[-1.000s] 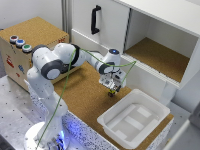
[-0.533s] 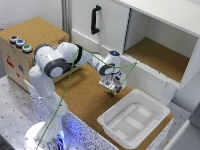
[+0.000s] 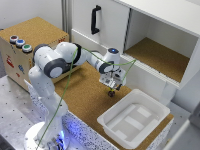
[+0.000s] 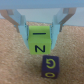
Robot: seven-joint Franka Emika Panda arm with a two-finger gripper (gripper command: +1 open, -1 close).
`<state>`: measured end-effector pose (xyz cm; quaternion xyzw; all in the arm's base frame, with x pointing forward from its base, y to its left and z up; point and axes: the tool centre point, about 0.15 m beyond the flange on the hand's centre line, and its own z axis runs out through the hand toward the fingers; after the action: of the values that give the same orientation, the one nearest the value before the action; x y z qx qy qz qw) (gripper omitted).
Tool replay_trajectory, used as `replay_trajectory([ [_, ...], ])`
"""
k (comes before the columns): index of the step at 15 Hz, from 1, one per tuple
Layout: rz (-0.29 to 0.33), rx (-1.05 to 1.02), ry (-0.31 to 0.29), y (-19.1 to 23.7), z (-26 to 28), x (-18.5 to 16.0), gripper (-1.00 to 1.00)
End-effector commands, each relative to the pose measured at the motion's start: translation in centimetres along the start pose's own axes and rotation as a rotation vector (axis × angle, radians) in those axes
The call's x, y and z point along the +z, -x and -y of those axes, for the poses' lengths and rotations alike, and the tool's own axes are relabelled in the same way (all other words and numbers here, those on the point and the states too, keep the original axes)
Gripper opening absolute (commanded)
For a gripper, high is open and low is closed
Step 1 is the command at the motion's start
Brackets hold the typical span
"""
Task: Grasp the yellow block
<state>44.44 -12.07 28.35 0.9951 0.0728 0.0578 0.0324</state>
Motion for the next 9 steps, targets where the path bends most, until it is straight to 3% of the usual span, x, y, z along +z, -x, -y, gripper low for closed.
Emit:
replay_trajectory([
  [1, -0.05, -0.007, 0.013, 1.5, 6.7, -4.1, -1.0],
  [9, 0.027, -0.012, -0.047, 2.0, 14.0, 0.5, -1.0],
])
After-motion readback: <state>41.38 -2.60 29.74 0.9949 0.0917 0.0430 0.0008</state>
